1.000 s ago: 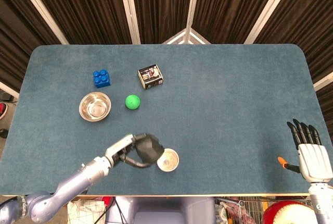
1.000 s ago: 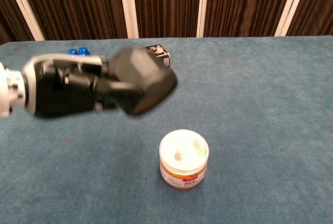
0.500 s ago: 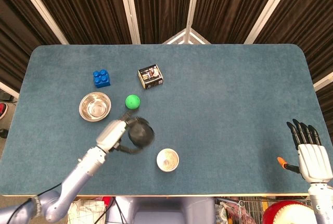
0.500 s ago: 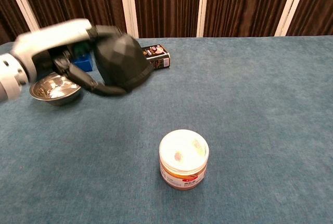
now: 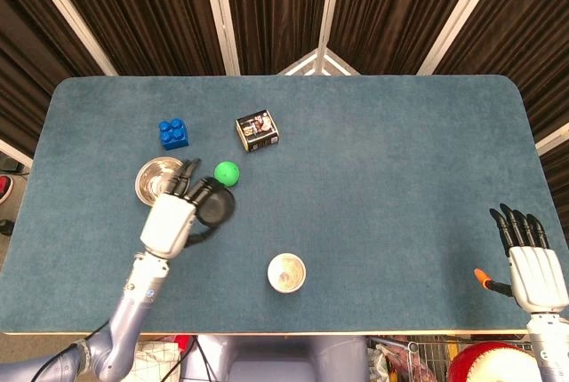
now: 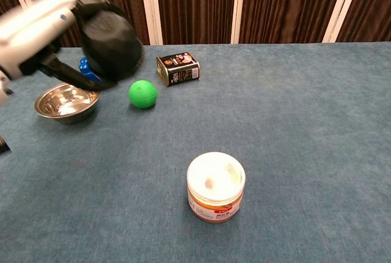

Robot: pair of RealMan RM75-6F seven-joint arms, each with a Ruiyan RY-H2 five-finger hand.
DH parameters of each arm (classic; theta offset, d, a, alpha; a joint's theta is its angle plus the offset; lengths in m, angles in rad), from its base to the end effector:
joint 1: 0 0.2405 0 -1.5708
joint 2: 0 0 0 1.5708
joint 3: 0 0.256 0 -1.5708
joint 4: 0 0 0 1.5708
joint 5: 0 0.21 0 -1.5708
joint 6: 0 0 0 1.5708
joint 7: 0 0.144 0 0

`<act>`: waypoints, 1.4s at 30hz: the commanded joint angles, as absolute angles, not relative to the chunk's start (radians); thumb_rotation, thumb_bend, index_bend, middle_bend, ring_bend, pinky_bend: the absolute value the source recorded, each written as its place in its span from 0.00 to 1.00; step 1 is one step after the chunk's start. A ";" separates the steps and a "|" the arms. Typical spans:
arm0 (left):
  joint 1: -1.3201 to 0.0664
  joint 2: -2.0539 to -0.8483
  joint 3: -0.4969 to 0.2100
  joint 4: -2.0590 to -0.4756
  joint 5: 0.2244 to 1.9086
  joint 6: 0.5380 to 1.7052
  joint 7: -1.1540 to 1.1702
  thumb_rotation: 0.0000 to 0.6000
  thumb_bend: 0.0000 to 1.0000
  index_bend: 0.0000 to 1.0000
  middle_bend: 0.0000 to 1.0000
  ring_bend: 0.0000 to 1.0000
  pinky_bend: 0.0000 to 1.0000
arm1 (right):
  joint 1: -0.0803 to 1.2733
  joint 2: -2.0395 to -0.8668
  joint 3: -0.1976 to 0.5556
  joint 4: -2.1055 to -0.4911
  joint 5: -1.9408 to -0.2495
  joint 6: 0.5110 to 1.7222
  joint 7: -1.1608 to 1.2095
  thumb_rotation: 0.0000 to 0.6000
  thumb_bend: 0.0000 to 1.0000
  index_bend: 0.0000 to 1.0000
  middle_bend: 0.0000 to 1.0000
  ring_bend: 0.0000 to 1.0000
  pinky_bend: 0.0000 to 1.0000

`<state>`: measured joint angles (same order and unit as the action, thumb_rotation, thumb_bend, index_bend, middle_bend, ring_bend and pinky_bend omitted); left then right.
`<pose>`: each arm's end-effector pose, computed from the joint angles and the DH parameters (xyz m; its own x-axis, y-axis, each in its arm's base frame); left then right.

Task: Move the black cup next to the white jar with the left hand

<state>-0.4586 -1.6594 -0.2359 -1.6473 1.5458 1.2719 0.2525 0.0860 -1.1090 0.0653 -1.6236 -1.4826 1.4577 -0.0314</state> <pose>-0.1123 0.2703 0.0073 0.1029 0.0197 0.9945 0.8893 -0.4498 -0.0831 -0.3117 -0.1845 0.1607 0.4197 -0.0141 0.9076 -0.9076 0.0050 0.4198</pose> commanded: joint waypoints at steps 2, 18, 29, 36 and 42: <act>-0.477 -1.488 -0.275 -1.967 1.193 0.942 -0.132 1.00 0.46 0.44 0.46 0.00 0.00 | 0.083 -1.106 0.065 -1.626 -1.484 1.462 -0.030 1.00 0.18 0.03 0.00 0.02 0.01; -0.484 -1.312 -0.398 -1.912 1.219 0.562 -0.533 1.00 0.46 0.44 0.46 0.00 0.00 | 0.091 -1.136 0.061 -1.600 -1.496 1.455 -0.031 1.00 0.18 0.03 0.00 0.02 0.01; -0.441 -1.583 -0.283 -1.661 1.538 1.128 0.143 1.00 0.46 0.45 0.46 0.00 0.00 | 0.090 -1.129 0.061 -1.603 -1.497 1.457 -0.022 1.00 0.19 0.03 0.00 0.02 0.01; -0.443 -1.683 -0.246 -1.514 1.588 1.231 0.328 1.00 0.46 0.45 0.46 0.00 0.00 | 0.087 -1.128 0.061 -1.601 -1.497 1.462 -0.023 1.00 0.19 0.03 0.00 0.02 0.00; -0.452 -1.700 -0.236 -1.511 1.514 1.196 0.295 1.00 0.46 0.45 0.46 0.00 0.00 | 0.086 -1.133 0.065 -1.595 -1.494 1.468 -0.036 1.00 0.19 0.03 0.00 0.02 0.00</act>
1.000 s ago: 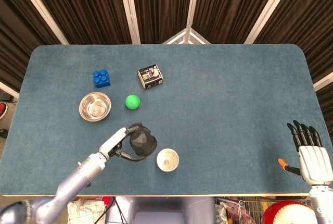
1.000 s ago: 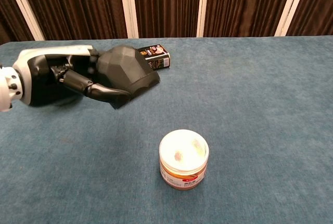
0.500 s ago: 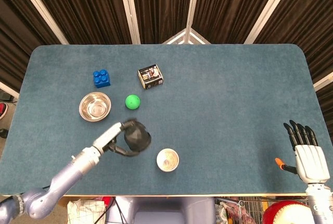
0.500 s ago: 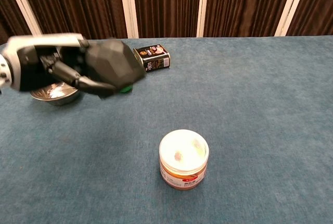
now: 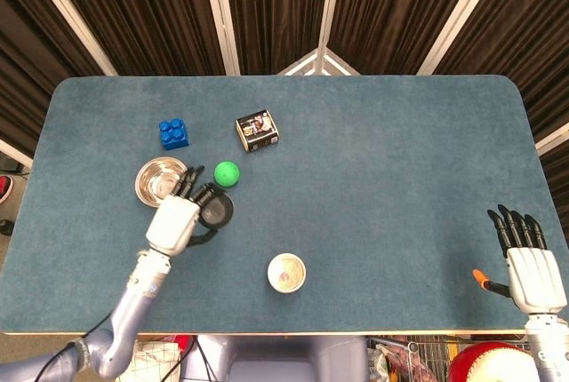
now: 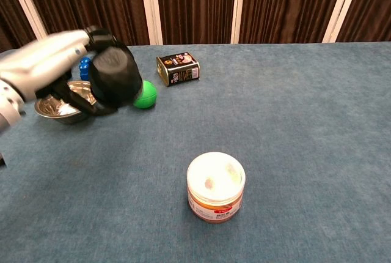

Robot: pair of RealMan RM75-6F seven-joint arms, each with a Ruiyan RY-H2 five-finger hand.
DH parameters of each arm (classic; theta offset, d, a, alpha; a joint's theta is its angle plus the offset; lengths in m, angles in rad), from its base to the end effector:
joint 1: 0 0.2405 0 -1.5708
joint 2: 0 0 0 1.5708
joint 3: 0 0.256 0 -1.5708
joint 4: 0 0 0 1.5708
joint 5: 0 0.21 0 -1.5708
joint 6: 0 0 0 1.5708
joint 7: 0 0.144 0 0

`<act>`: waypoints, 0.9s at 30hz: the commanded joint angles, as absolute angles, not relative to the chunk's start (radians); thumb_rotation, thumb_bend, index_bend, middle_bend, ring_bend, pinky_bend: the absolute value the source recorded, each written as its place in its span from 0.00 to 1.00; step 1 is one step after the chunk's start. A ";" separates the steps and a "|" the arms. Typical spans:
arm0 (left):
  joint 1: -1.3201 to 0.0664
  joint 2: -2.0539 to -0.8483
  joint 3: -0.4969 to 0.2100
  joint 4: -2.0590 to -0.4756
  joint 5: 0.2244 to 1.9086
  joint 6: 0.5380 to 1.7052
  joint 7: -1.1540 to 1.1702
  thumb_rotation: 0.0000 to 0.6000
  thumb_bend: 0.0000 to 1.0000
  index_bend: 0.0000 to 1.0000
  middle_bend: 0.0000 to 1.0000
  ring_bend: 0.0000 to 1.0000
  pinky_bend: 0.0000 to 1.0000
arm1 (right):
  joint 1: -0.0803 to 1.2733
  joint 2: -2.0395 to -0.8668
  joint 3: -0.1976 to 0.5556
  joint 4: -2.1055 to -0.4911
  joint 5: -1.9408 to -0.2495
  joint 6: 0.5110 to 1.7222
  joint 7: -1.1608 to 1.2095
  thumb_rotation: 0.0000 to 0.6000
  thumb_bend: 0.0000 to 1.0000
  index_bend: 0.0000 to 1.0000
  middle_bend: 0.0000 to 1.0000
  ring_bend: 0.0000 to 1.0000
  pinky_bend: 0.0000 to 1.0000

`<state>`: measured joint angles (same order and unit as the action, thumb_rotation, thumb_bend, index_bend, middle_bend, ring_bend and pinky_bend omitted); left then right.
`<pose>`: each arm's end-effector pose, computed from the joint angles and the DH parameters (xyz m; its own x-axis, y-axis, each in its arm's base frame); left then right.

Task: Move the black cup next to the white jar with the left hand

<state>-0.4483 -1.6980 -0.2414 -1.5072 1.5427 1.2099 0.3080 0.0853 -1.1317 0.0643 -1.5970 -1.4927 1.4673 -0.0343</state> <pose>-0.1382 0.2806 -0.0131 0.2613 0.0148 0.9651 0.8786 -0.4178 -0.2314 -0.3135 -0.1843 0.1566 0.4268 -0.0051 0.9043 -0.9043 -0.0023 0.4268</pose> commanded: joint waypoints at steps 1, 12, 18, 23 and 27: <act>-0.454 -1.700 -0.236 -1.514 1.504 1.191 0.289 1.00 0.46 0.45 0.46 0.00 0.00 | 0.087 -1.134 0.066 -1.592 -1.497 1.470 -0.037 1.00 0.19 0.03 0.00 0.02 0.00; -0.478 -1.692 -0.241 -1.523 1.381 1.131 0.214 1.00 0.46 0.45 0.46 0.00 0.00 | 0.095 -1.170 0.073 -1.541 -1.517 1.487 -0.028 1.00 0.18 0.03 0.00 0.02 0.00; -0.492 -1.704 -0.252 -1.487 1.329 1.116 0.211 1.00 0.46 0.45 0.46 0.00 0.00 | 0.096 -1.167 0.074 -1.548 -1.515 1.486 -0.026 1.00 0.18 0.03 0.00 0.02 0.00; -0.511 -1.734 -0.262 -1.425 1.282 1.097 0.209 1.00 0.46 0.45 0.45 0.00 0.00 | 0.095 -1.168 0.070 -1.559 -1.519 1.487 -0.035 1.00 0.19 0.03 0.00 0.02 0.00; -0.528 -1.762 -0.263 -1.370 1.258 1.073 0.189 1.00 0.46 0.45 0.45 0.00 0.00 | 0.093 -1.165 0.068 -1.558 -1.514 1.483 -0.034 1.00 0.18 0.03 0.00 0.02 0.00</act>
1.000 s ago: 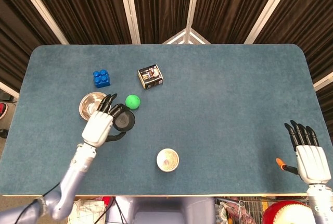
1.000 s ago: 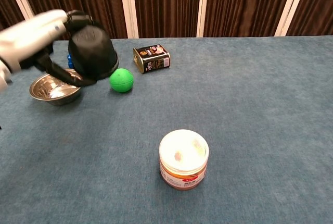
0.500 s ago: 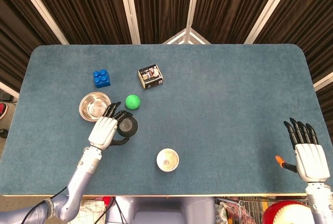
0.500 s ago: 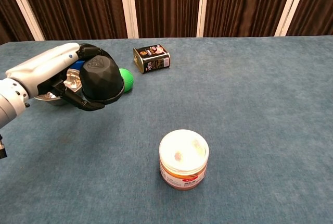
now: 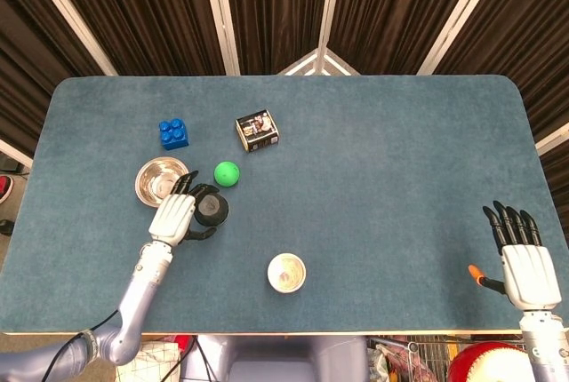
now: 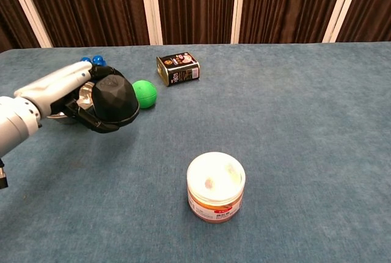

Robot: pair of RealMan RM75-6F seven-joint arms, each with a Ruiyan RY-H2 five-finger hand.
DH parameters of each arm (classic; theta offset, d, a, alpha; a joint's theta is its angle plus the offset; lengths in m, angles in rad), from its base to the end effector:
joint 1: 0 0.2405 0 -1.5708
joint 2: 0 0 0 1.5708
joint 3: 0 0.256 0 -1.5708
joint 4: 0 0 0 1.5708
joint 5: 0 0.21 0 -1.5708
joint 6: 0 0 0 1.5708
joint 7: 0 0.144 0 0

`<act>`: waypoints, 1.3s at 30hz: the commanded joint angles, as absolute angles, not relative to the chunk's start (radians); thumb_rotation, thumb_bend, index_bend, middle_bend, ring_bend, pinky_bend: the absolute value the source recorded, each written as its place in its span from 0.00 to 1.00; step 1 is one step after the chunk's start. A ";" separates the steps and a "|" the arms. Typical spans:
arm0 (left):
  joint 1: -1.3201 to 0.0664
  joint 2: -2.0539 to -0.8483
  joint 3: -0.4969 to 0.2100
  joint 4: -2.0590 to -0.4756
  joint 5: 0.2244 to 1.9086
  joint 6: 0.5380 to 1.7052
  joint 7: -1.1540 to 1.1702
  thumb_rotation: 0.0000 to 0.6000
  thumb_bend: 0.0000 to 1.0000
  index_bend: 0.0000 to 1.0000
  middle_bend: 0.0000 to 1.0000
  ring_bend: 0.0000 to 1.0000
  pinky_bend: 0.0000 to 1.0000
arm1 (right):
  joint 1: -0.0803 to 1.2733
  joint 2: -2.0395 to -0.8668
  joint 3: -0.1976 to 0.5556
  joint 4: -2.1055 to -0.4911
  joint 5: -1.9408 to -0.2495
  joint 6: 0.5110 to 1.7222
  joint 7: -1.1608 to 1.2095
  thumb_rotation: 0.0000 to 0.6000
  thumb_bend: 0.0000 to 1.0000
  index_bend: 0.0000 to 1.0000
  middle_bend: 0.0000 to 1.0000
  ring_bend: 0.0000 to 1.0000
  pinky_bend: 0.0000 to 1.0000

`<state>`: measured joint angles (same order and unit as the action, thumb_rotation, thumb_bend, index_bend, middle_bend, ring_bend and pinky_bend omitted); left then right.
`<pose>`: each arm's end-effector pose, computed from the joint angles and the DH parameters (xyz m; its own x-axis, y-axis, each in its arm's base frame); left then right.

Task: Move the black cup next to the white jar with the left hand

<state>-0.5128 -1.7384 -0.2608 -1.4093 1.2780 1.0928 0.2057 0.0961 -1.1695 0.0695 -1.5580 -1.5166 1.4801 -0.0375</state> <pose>-0.1648 0.3074 -0.0387 0.1634 0.2007 0.9659 0.9660 -0.2315 -0.1154 -0.3117 -0.1891 0.1491 0.4320 0.0184 0.9017 -0.9011 -0.0325 0.4324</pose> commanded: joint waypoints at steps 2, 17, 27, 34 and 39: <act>-0.535 -1.775 -0.262 -1.346 1.253 1.064 0.175 1.00 0.46 0.45 0.45 0.00 0.00 | 0.092 -1.162 0.067 -1.560 -1.515 1.482 -0.031 1.00 0.18 0.03 0.00 0.02 0.00; -0.570 -1.816 -0.219 -1.276 1.250 1.004 0.101 1.00 0.45 0.42 0.43 0.00 0.00 | 0.090 -1.164 0.067 -1.557 -1.511 1.483 -0.027 1.00 0.18 0.03 0.00 0.02 0.00; -0.574 -1.836 -0.209 -1.253 1.254 1.024 0.102 1.00 0.43 0.41 0.36 0.00 0.00 | 0.094 -1.147 0.070 -1.570 -1.510 1.478 -0.018 1.00 0.18 0.03 0.00 0.02 0.00; -0.579 -1.810 -0.194 -1.280 1.252 1.006 0.108 1.00 0.40 0.35 0.19 0.00 0.00 | 0.095 -1.160 0.066 -1.560 -1.508 1.472 -0.025 1.00 0.18 0.03 0.00 0.02 0.00; -0.586 -1.790 -0.186 -1.304 1.242 0.989 0.124 1.00 0.39 0.31 0.13 0.00 0.00 | 0.093 -1.158 0.066 -1.566 -1.502 1.470 -0.032 1.00 0.19 0.03 0.00 0.02 0.00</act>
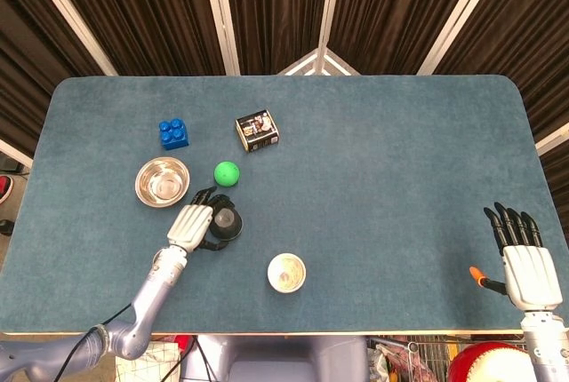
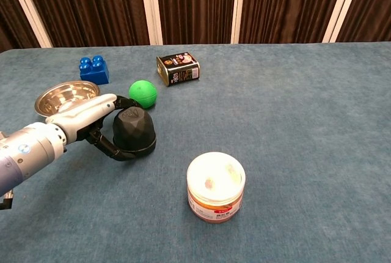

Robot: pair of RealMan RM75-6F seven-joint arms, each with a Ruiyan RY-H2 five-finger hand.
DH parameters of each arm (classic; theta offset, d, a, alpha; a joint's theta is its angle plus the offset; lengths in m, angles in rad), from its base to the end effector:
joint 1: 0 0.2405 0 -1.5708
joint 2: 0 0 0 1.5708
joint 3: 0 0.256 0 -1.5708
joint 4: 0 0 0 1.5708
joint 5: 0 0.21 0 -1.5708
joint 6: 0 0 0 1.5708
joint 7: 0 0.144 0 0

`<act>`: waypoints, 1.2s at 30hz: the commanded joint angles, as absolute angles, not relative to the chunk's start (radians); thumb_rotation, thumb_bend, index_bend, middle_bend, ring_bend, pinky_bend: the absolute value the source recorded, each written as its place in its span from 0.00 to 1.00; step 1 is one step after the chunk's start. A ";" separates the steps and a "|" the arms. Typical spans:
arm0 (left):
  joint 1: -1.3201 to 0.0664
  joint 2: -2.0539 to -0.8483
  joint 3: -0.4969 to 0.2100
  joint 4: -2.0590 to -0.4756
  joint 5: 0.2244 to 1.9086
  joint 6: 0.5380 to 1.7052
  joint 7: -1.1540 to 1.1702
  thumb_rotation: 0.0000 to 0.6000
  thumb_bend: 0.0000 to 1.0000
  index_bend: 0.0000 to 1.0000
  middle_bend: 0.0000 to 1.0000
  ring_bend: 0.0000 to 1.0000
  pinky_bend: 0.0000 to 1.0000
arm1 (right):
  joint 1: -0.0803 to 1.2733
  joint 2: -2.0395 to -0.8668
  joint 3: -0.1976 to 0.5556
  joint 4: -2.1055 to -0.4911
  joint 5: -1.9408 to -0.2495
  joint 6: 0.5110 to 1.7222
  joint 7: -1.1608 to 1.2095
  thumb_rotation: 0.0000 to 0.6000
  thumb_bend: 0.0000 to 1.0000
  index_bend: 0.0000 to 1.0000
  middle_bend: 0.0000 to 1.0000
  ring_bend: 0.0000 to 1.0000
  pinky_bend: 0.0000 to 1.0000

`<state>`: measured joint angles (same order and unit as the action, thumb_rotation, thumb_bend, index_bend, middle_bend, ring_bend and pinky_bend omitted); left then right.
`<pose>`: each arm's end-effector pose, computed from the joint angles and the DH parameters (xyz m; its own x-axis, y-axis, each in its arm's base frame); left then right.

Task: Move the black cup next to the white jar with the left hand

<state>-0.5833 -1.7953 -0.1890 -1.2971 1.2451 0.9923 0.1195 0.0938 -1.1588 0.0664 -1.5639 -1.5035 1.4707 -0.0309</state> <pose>-0.1677 0.3053 -0.0774 0.1812 0.3467 0.9203 0.9626 -0.2539 -0.0939 -0.3144 -0.1878 0.1511 0.4298 0.0048 0.9029 -0.9027 -0.0181 0.4298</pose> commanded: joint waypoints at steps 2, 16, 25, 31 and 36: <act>-0.587 -1.786 -0.182 -1.313 1.241 0.991 0.131 1.00 0.38 0.30 0.12 0.00 0.00 | 0.093 -1.153 0.066 -1.574 -1.498 1.467 -0.033 1.00 0.19 0.03 0.00 0.02 0.00; -0.586 -1.770 -0.167 -1.355 1.251 1.014 0.145 1.00 0.28 0.23 0.10 0.00 0.00 | 0.098 -1.154 0.070 -1.577 -1.485 1.452 -0.036 1.00 0.18 0.03 0.00 0.02 0.00; -0.593 -1.762 -0.158 -1.359 1.237 1.014 0.198 1.00 0.17 0.19 0.10 0.00 0.00 | 0.091 -1.152 0.064 -1.578 -1.487 1.459 -0.037 1.00 0.19 0.03 0.00 0.02 0.00; -0.592 -1.759 -0.158 -1.367 1.232 1.024 0.205 1.00 0.16 0.19 0.10 0.00 0.00 | 0.094 -1.152 0.067 -1.581 -1.484 1.455 -0.042 1.00 0.19 0.03 0.00 0.02 0.00; -0.586 -1.761 -0.162 -1.375 1.234 1.045 0.197 1.00 0.16 0.19 0.16 0.00 0.00 | 0.096 -1.147 0.070 -1.594 -1.480 1.453 -0.054 1.00 0.18 0.03 0.00 0.02 0.00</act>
